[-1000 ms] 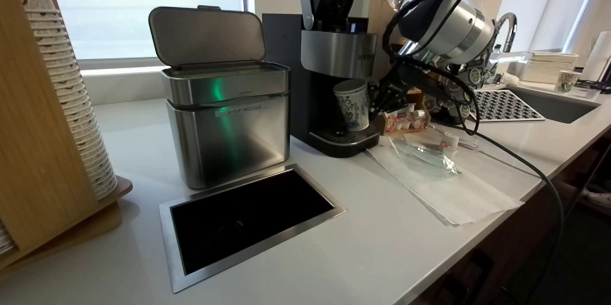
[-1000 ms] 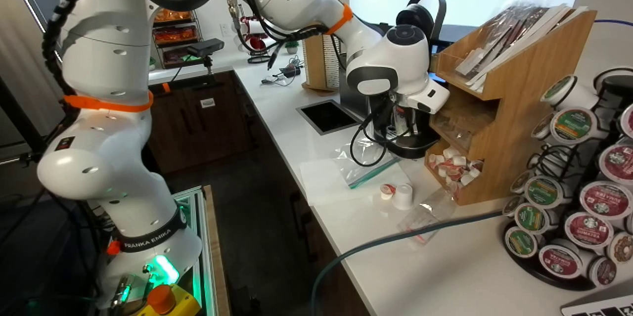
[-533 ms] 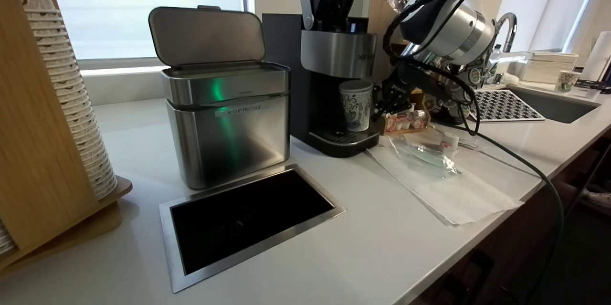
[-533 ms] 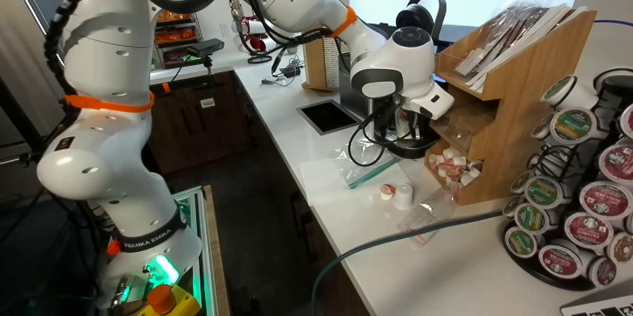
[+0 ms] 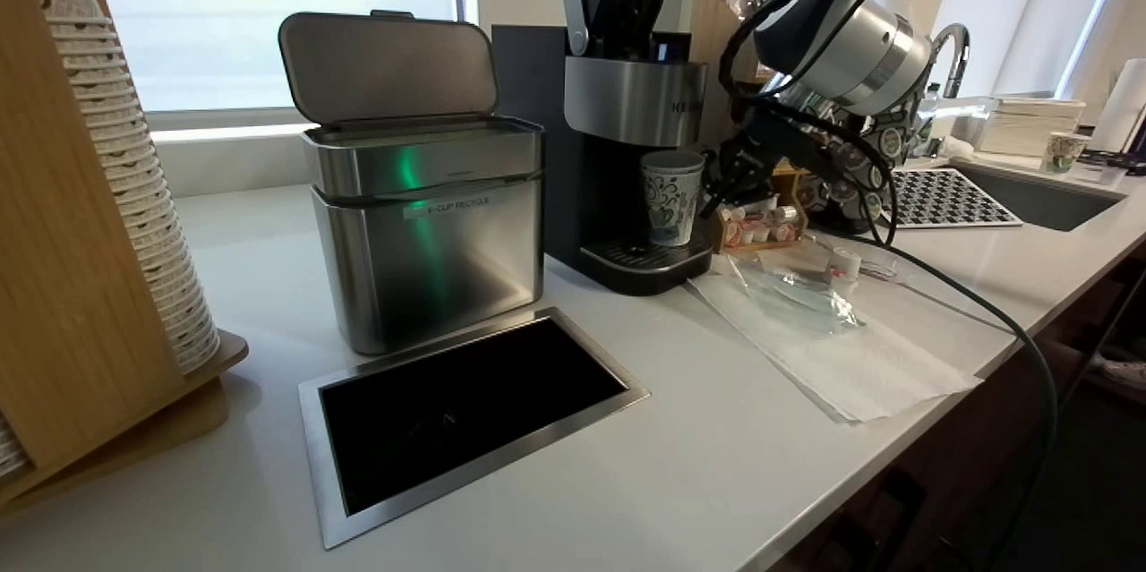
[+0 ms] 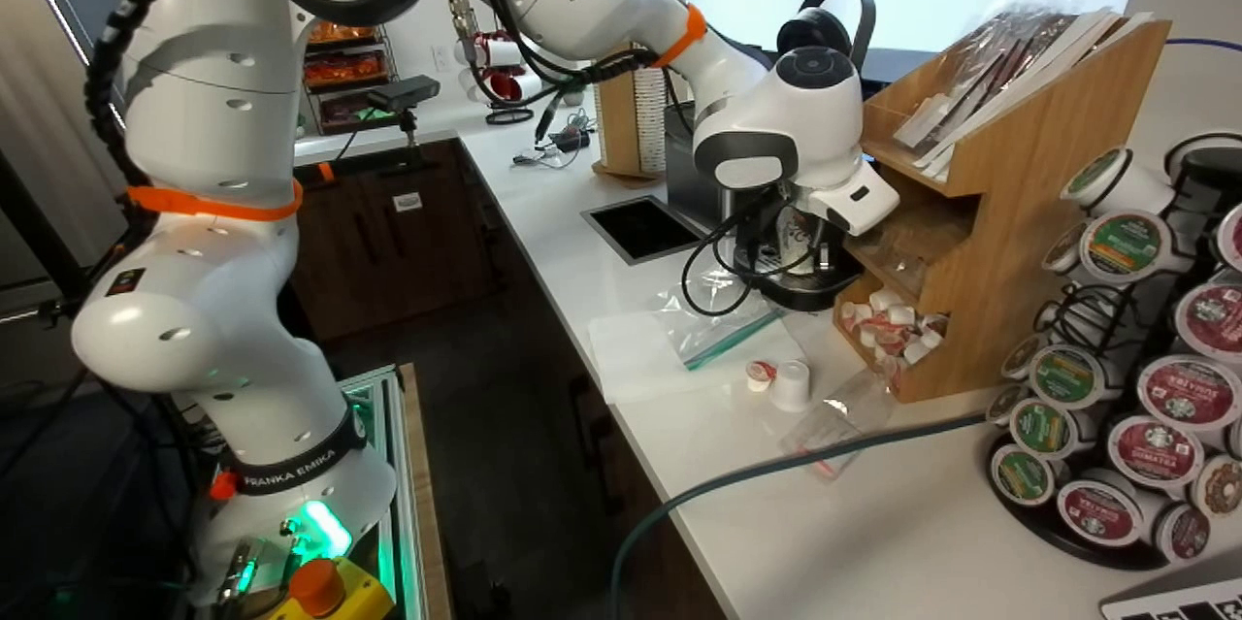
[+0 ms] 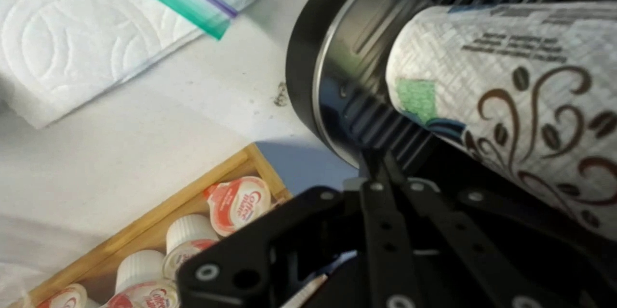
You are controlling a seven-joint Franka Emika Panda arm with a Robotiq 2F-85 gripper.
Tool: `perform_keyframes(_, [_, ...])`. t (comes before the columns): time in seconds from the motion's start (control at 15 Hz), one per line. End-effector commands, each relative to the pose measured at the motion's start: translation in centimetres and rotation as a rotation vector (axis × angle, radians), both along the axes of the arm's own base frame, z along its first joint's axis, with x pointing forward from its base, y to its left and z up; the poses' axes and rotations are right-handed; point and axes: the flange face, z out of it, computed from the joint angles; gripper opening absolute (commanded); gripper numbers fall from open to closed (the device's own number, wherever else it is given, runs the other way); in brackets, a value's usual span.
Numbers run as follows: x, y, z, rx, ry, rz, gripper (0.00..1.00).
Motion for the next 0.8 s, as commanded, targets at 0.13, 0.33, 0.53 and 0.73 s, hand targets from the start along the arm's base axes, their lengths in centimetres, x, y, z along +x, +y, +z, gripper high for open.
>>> perform_keyframes(0.13, [0.7, 0.5, 0.2, 0.099, -0.004, -0.099, 0.00])
perform_keyframes(0.33, [1.0, 0.9, -0.2, 0.142, 0.024, -0.102, 0.00])
perform_keyframes(0.53, [1.0, 1.6, -0.8, 0.163, 0.074, -0.076, 0.00])
perform_keyframes(0.73, [1.0, 2.1, -1.6, 0.188, 0.124, -0.061, 0.00])
